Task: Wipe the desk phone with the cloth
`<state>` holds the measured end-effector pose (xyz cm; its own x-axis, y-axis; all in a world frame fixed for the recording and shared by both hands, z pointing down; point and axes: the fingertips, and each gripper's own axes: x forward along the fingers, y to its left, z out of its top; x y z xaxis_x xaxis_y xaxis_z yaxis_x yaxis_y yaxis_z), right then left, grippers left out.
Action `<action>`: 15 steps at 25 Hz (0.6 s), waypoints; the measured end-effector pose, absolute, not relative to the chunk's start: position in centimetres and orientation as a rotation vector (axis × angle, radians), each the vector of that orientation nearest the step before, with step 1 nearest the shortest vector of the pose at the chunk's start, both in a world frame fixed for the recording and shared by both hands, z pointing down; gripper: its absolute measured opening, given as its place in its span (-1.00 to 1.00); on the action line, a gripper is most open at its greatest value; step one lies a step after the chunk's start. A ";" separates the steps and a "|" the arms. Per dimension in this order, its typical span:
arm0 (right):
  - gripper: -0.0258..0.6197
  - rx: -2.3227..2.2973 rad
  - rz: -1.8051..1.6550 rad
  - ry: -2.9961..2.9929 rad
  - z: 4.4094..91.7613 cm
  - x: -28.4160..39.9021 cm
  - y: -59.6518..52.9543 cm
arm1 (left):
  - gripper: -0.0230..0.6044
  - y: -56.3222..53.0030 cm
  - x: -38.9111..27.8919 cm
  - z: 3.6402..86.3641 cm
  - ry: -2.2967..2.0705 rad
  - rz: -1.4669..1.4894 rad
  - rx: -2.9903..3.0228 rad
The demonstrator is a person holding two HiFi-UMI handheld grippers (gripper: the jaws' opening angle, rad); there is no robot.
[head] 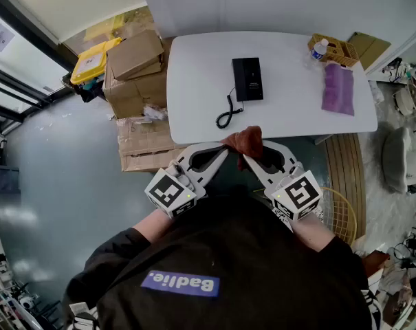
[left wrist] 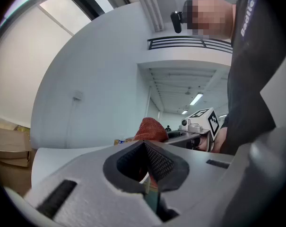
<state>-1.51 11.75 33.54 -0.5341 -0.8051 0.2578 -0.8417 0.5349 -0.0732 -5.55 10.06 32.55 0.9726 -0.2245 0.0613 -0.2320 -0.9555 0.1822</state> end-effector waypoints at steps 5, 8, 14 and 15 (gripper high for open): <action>-0.64 1.400 0.269 -2.582 33.4 -1.8 11.5 | -0.90 10.4 -5.5 32.0 -0.306 0.011 2.919; -0.64 1.389 0.258 -2.584 33.3 -2.1 11.5 | -0.90 10.4 -5.7 32.1 -0.306 0.016 2.917; -0.64 1.415 0.293 -2.571 33.5 -2.3 11.0 | -0.90 9.8 -6.3 31.9 -0.307 -0.004 2.912; -0.64 1.415 0.291 -2.570 33.5 -2.4 10.8 | -0.90 9.6 -6.5 31.8 -0.308 -0.008 2.913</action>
